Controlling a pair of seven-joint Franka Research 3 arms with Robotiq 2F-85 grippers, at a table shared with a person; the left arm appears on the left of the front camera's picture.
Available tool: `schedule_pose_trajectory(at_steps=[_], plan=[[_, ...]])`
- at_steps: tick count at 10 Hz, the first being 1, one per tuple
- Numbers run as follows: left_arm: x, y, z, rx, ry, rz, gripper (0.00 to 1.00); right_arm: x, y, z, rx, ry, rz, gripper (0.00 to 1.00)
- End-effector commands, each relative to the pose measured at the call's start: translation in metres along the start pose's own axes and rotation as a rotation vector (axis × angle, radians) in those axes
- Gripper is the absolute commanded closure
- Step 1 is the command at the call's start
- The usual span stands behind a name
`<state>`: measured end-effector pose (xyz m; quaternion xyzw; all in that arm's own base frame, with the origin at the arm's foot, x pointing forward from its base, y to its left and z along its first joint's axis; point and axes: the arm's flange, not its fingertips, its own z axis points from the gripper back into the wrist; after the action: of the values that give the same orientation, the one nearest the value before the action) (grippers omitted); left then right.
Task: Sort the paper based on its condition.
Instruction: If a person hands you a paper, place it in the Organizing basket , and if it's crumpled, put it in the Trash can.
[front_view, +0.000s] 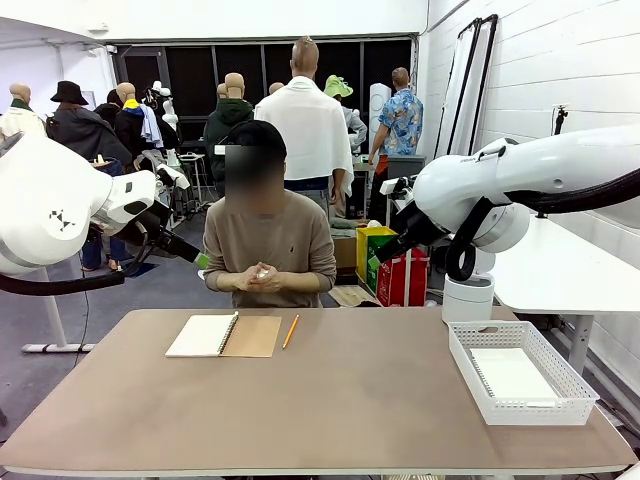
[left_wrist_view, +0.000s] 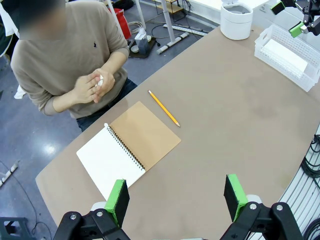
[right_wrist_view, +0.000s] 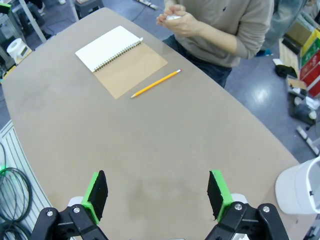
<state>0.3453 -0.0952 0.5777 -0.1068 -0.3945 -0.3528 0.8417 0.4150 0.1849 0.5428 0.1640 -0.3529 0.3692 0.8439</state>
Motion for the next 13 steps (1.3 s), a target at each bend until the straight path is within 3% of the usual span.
schedule_pose_trajectory(at_steps=[1,13], plan=[[-0.0012,0.0002,0.0001,-0.012,0.000,-0.004,0.00,0.0000,0.0001,0.0000,-0.005,0.002,0.003,0.00],[-0.0012,0.0002,0.0001,-0.012,0.000,-0.004,0.00,0.0000,0.0001,0.0000,-0.005,0.002,0.003,0.00]])
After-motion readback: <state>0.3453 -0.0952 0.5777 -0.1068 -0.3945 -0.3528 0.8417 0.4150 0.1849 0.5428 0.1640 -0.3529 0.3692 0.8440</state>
